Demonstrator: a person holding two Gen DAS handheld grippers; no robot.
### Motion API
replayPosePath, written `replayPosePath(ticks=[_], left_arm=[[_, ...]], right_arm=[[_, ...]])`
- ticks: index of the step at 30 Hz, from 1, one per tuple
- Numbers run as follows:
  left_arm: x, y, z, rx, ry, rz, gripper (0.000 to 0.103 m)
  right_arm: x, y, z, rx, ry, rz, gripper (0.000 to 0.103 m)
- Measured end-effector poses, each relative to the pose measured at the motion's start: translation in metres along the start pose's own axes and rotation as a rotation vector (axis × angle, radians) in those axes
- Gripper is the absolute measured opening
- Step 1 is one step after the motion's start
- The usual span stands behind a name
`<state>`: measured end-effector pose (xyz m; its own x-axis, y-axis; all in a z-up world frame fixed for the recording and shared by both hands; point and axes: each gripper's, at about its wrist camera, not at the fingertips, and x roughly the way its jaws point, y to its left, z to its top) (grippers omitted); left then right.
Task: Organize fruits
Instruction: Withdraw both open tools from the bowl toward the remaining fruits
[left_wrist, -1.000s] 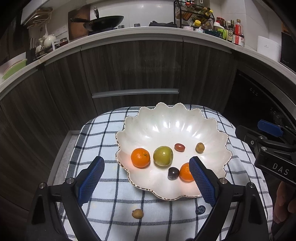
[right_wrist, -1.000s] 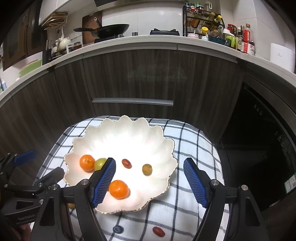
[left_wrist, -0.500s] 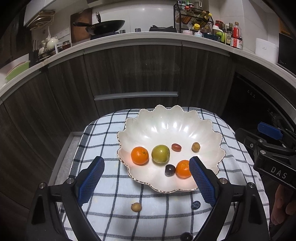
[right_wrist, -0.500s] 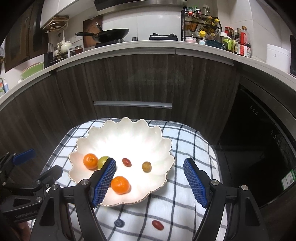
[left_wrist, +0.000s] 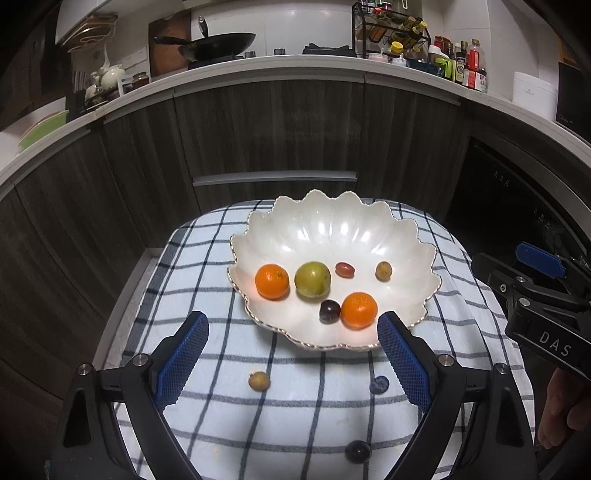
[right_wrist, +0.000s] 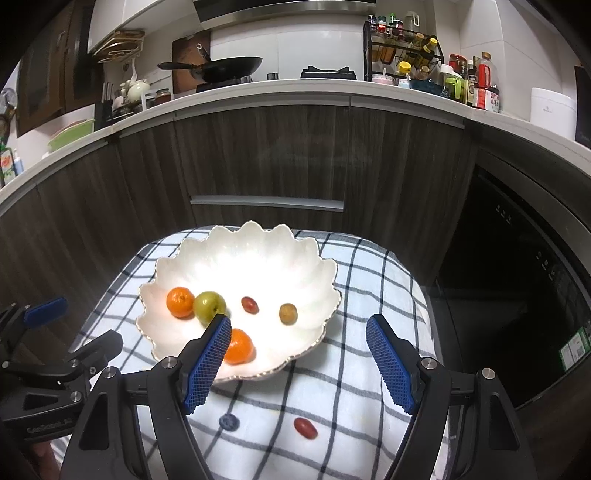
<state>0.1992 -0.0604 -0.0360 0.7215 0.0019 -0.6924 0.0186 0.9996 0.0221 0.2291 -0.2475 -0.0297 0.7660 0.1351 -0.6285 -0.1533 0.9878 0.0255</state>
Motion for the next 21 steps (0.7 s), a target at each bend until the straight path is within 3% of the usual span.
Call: replayPosePath(ticks=[16,21], left_arm=[[0.003,-0.017,-0.030,-0.015,0.012,0.009,0.094],[-0.001,-0.020,-0.041,-0.010,-0.025,0.001,0.094]], right_arm=[[-0.001,-0.018,-0.030,0.012,0.001,0.009,0.076],[-0.001,-0.020,-0.041,0.006,-0.005,0.014,0.076]])
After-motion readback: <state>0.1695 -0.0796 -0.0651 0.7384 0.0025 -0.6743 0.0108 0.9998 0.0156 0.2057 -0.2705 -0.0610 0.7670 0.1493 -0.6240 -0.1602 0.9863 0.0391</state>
